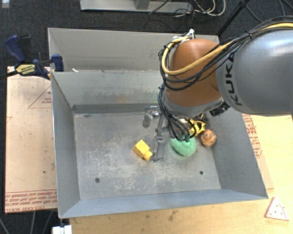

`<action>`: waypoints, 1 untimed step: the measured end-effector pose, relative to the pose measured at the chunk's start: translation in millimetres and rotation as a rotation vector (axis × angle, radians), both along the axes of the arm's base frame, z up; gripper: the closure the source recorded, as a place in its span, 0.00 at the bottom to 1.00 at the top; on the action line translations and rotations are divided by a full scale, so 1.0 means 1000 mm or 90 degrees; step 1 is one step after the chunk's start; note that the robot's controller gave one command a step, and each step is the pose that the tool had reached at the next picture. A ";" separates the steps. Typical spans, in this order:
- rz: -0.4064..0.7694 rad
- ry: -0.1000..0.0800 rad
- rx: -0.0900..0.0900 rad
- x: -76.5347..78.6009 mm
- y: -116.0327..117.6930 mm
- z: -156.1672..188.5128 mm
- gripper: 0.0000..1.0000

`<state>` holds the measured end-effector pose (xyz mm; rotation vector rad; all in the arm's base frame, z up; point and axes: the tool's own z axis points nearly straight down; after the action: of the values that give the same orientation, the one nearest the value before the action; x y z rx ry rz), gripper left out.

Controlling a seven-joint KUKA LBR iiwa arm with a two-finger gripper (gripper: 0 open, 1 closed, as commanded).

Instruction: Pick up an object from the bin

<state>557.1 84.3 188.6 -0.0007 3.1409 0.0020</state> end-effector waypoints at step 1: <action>-0.039 0.000 0.000 0.001 -0.010 -0.015 0.00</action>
Offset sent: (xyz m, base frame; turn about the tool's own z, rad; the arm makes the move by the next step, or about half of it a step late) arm -0.0126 -0.0224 -0.0474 0.2496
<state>557.8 74.6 173.6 0.0959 3.1396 0.0019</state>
